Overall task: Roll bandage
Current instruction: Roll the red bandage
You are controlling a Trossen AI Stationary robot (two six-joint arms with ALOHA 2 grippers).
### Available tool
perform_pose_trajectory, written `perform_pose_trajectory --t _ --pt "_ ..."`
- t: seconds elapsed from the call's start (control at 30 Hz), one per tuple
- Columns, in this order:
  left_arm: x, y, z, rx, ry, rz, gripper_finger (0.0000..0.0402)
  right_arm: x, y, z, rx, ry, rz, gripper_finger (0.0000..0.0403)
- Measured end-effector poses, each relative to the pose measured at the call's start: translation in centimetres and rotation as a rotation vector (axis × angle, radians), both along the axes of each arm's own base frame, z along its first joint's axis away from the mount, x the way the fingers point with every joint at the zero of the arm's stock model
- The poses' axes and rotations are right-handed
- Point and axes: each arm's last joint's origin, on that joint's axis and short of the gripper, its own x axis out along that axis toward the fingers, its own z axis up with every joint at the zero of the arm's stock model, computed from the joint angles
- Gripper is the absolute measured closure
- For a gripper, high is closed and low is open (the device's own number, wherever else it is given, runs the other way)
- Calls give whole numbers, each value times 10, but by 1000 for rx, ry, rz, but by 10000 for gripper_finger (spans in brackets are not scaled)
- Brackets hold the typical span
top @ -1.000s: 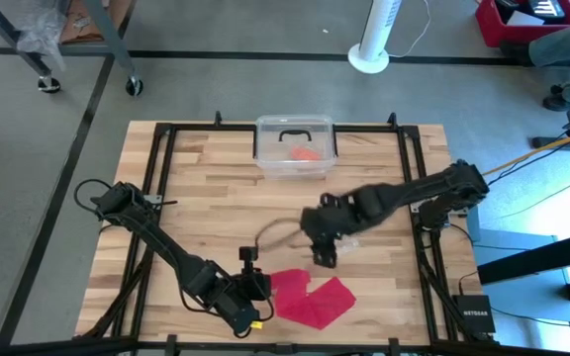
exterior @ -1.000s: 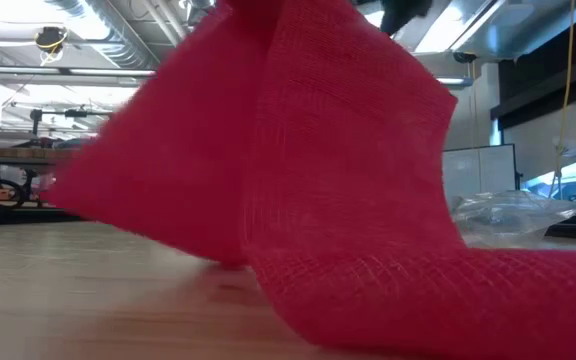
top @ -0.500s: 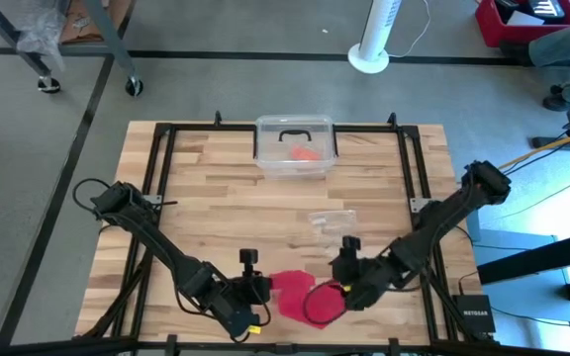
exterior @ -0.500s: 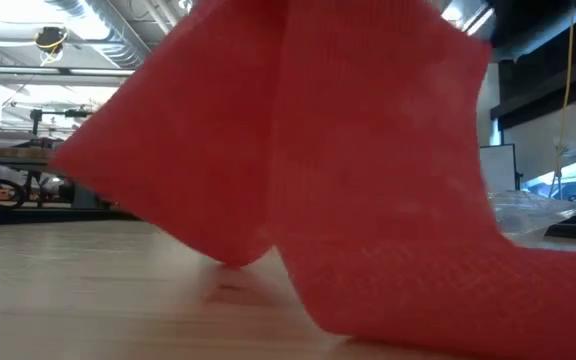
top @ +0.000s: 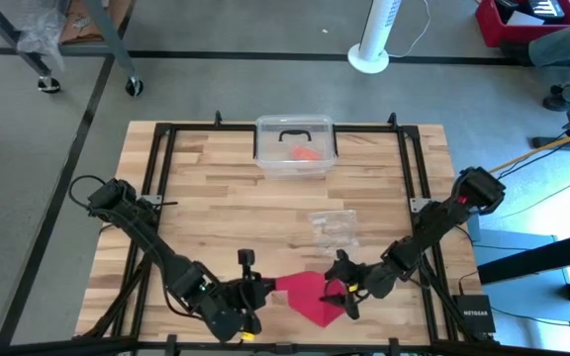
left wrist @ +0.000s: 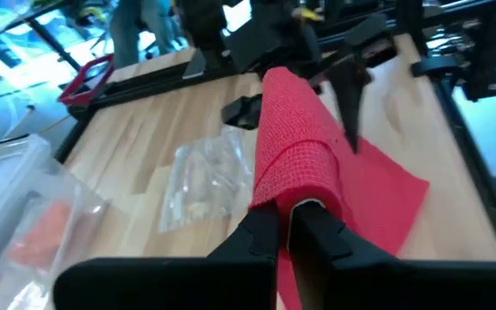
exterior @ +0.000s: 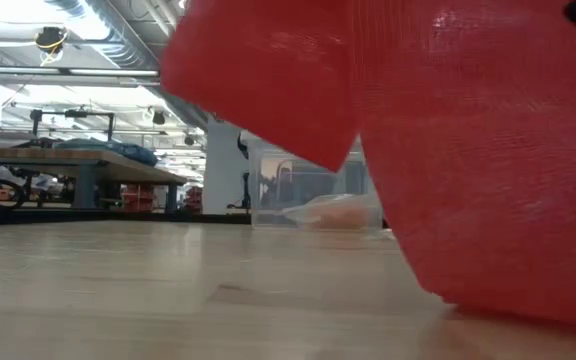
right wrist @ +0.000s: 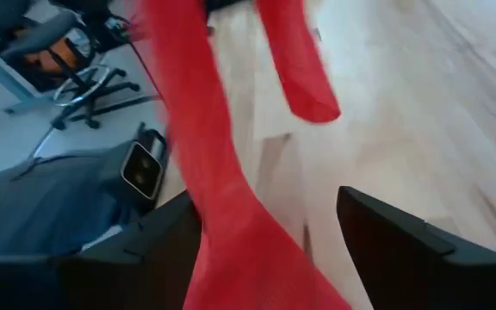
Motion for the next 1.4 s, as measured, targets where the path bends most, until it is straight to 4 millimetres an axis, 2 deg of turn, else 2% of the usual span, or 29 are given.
perform_pose_trajectory --t 0.17,0.3,0.43,0.6,0.63,0.7,0.83,0.93,1.03,1.2,1.4 --pt "1 3 0 -3 -10 30 393 1 2 3 13 -32 39 135" --pt "2 3 0 -7 -12 32 396 3 2 7 27 -70 7 163" --pt "2 3 0 -11 -13 34 396 5 4 9 29 -102 4 227" --pt "4 6 0 -26 -18 48 397 15 14 10 20 -105 32 342" --pt "4 6 0 -28 -19 49 397 17 18 12 12 -115 56 368" --pt "4 6 0 -31 -20 51 397 19 29 23 -18 -146 110 392" --pt "4 5 0 -22 -16 47 397 20 53 60 -78 -218 188 381" --pt "3 4 -1 -7 -10 37 398 21 66 102 -173 -249 216 389" --pt "4 3 -3 28 8 17 398 24 69 148 -302 -248 192 398" --pt "5 2 -9 38 37 -19 398 24 58 227 -525 -239 98 387" --pt "-1 -2 -19 33 68 -55 398 18 24 297 -717 -209 -88 398"
